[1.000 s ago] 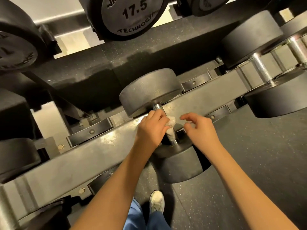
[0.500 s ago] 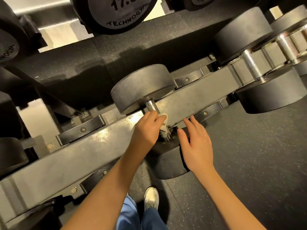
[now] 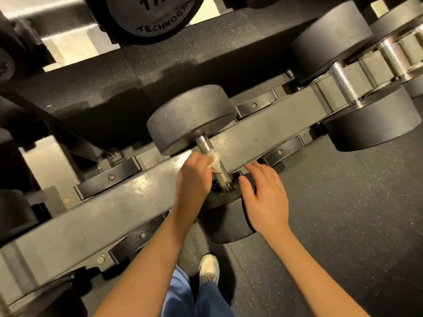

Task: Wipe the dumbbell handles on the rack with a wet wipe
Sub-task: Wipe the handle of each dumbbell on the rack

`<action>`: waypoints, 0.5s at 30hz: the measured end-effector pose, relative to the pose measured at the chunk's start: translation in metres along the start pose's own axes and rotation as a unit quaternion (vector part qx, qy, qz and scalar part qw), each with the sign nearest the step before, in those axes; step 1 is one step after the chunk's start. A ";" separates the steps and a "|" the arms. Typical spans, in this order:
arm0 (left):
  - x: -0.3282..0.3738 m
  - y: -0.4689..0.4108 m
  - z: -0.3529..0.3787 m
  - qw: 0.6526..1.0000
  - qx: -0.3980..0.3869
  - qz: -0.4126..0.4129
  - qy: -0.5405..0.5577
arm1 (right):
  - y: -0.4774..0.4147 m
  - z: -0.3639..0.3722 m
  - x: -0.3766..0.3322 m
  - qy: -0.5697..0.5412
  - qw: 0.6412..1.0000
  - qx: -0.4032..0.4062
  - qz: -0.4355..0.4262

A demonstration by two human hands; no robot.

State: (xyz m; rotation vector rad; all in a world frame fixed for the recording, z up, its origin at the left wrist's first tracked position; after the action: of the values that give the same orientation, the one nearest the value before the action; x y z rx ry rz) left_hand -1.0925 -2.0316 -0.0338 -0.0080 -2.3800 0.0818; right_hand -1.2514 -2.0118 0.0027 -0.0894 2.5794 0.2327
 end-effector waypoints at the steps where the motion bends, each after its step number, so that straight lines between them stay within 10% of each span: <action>1: -0.001 -0.002 -0.004 1.000 0.003 -0.003 0.008 | 0.000 0.000 0.000 0.000 1.000 0.001 0.000; 15: 0.001 0.001 -0.008 0.996 0.001 -0.078 0.049 | -0.001 0.001 0.002 -0.004 1.000 0.007 -0.002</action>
State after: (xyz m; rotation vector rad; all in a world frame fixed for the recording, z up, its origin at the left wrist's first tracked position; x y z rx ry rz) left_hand -1.0876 -2.0298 -0.0269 0.1706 -2.2746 0.0103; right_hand -1.2519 -2.0123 0.0005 -0.0870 2.5731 0.2123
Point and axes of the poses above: each hand's wrist, its own y-axis away from the middle knuckle, its own z-axis out of the palm, x = y × z, the point moved 5 cm from there along -y, towards the middle knuckle, and after that the axes turned 8 degrees about -x, right-handed, at the moved point
